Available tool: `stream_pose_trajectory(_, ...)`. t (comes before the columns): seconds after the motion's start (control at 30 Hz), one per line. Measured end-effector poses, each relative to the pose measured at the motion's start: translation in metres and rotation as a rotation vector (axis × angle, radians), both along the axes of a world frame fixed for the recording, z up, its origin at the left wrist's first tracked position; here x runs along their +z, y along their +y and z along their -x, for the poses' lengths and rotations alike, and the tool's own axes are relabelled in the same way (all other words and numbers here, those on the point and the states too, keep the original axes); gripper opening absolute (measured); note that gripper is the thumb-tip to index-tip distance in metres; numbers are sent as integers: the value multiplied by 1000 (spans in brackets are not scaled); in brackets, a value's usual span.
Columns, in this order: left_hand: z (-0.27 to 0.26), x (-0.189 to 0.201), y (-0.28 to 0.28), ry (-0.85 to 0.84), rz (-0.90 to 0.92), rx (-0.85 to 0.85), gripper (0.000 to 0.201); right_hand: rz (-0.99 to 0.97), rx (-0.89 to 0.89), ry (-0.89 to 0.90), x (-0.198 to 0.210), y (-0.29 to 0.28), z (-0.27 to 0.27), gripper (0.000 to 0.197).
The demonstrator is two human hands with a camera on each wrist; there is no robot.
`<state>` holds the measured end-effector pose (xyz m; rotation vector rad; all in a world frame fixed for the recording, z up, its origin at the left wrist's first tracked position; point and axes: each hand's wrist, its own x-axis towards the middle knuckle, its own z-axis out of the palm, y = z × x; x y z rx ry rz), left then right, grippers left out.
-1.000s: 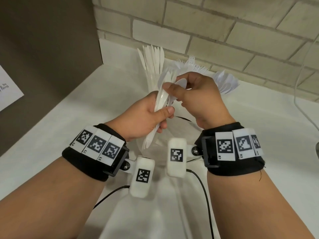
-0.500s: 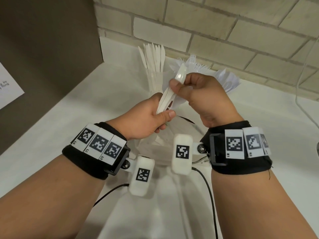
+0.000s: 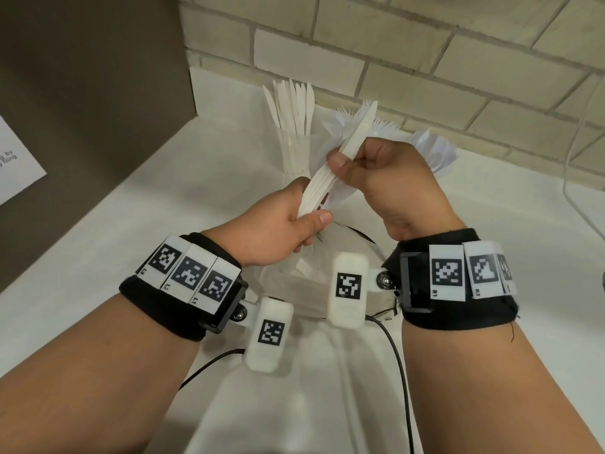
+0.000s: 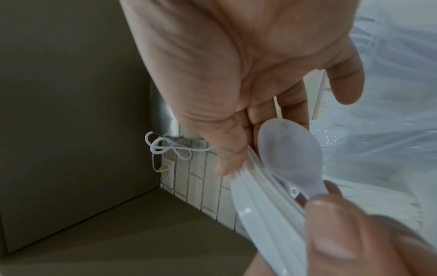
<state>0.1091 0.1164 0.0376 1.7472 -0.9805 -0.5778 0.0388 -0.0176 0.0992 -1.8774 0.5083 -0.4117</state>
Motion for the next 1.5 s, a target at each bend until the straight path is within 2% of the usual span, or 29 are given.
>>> stream_pose_trajectory(0.1, -1, 1, 1, -63, -45, -11, 26, 15, -54, -18, 3, -3, 1, 20)
stream_pose_trajectory(0.23, -3, -2, 1, -176, -124, -10, 27, -64, -103, -88, 14, -7, 6, 19)
stream_pose_trajectory(0.3, -3, -4, 0, -179, -138, -5, 27, -75, -171, -138, 19, -10, 6, 20)
stream_pose_trajectory(0.37, -2, -6, 0, -155, -139, -5, 25, -143, -239, -261, 26, -13, 7, 21)
stream_pose_trajectory(0.47, -2, -6, 0, -120, -133, -2, 18, -360, -243, -528, 34, -13, 9, 22)
stream_pose_trajectory(0.53, -2, -5, 0, -98, -116, 5, 14, -354, -234, -588, 33, -12, 10, 23)
stream_pose_trajectory(0.6, -1, -4, 0, -54, -93, 10, 15, -289, -239, -557, 28, -8, 9, 25)
stream_pose_trajectory(0.7, -2, -4, -2, 21, -57, 33, 20, -230, -217, -348, 13, 2, 6, 28)
stream_pose_trajectory(0.77, -2, -4, -3, 38, -40, 45, 22, -153, -151, -199, 2, 7, 4, 23)
stream_pose_trajectory(0.83, -3, -3, -3, 37, -27, 48, 24, -99, -99, -101, -6, 10, 3, 16)
stream_pose_trajectory(0.9, -2, -1, -3, 34, -22, 50, 29, -120, -65, -52, -11, 12, 2, 22)
stream_pose_trajectory(0.97, -2, 0, -4, 35, -17, 45, 35, -126, -43, -47, -11, 13, -1, 20)
stream_pose_trajectory(1.03, -1, 1, -4, 6, -29, 42, 28, -128, -67, -69, -9, 12, -3, 16)
stream_pose_trajectory(1.13, 0, 2, -2, -17, -48, 30, 15, -193, -145, -112, -4, 6, -7, 23)
stream_pose_trajectory(1.27, -1, 6, -4, -47, -58, 55, 23, -245, -113, -83, -6, 8, -5, 26)
stream_pose_trajectory(1.37, -2, 7, -6, -75, -58, 65, 26, -212, -90, -22, -11, 11, -3, 22)
stream_pose_trajectory(1.5, -2, 7, -6, -94, -75, 63, 29, -222, -154, -76, -6, 5, -2, 18)
